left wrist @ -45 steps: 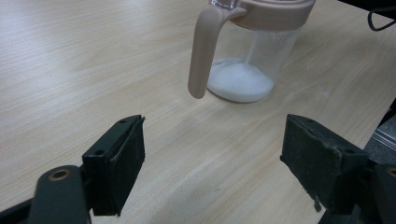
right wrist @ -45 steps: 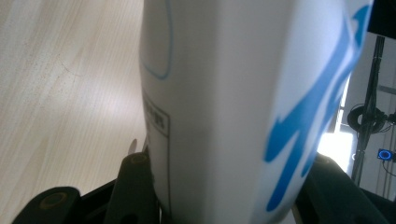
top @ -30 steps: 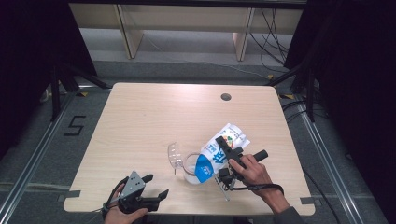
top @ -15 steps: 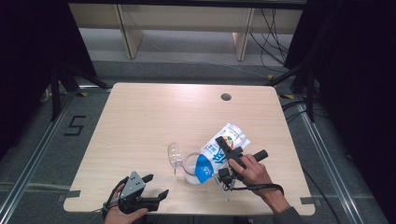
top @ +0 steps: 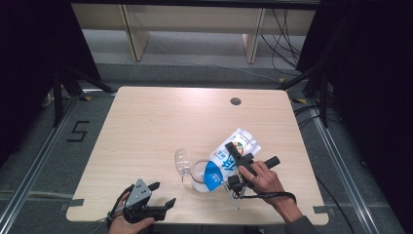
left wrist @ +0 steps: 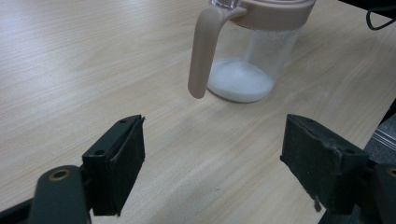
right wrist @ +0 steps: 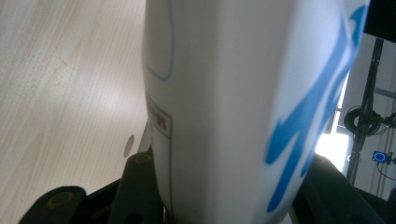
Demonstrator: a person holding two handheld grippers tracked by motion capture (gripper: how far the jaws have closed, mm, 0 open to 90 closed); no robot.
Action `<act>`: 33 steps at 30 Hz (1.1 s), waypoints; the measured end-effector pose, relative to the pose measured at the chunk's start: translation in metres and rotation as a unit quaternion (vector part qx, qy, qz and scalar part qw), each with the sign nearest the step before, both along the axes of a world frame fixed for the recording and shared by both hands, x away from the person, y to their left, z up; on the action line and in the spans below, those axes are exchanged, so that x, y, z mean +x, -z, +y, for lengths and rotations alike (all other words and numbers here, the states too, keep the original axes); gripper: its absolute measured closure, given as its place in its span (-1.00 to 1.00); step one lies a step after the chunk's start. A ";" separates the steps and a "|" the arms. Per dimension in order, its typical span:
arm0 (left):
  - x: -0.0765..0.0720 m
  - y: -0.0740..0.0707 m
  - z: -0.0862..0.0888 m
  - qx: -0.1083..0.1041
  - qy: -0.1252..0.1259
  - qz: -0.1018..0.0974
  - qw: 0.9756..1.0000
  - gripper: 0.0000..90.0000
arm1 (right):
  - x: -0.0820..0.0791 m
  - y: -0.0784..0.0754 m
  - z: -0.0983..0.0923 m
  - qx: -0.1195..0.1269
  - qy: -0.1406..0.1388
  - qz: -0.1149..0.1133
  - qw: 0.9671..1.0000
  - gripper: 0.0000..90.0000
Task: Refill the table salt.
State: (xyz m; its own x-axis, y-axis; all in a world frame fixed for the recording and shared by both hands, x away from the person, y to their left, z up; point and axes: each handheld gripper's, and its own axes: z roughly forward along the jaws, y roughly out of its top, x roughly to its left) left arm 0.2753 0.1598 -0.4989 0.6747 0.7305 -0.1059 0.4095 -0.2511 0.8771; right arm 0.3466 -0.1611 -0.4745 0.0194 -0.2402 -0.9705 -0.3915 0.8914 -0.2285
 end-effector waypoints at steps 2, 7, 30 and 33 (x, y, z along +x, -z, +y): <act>0.000 0.000 0.000 -0.001 0.000 0.000 1.000 -0.53 | 0.000 0.000 0.000 0.001 0.000 0.001 1.000 0.34; 0.000 0.000 0.000 0.000 0.000 0.000 1.000 -0.53 | 0.000 0.000 0.000 -0.002 0.001 0.001 1.000 0.35; 0.000 0.000 0.000 0.001 0.001 -0.001 1.000 -0.53 | 0.001 0.001 0.000 0.000 -0.006 0.002 1.000 0.38; 0.000 0.000 0.000 0.001 0.000 0.000 1.000 -0.53 | 0.001 0.001 0.000 -0.001 -0.005 0.003 1.000 0.38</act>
State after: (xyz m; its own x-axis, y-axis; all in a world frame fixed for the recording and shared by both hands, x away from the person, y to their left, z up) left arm 0.2750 0.1599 -0.4989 0.6752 0.7302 -0.1040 0.4091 -0.2535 0.8766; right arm 0.3472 -0.1614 -0.4755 0.0162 -0.2415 -0.9703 -0.4010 0.8874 -0.2276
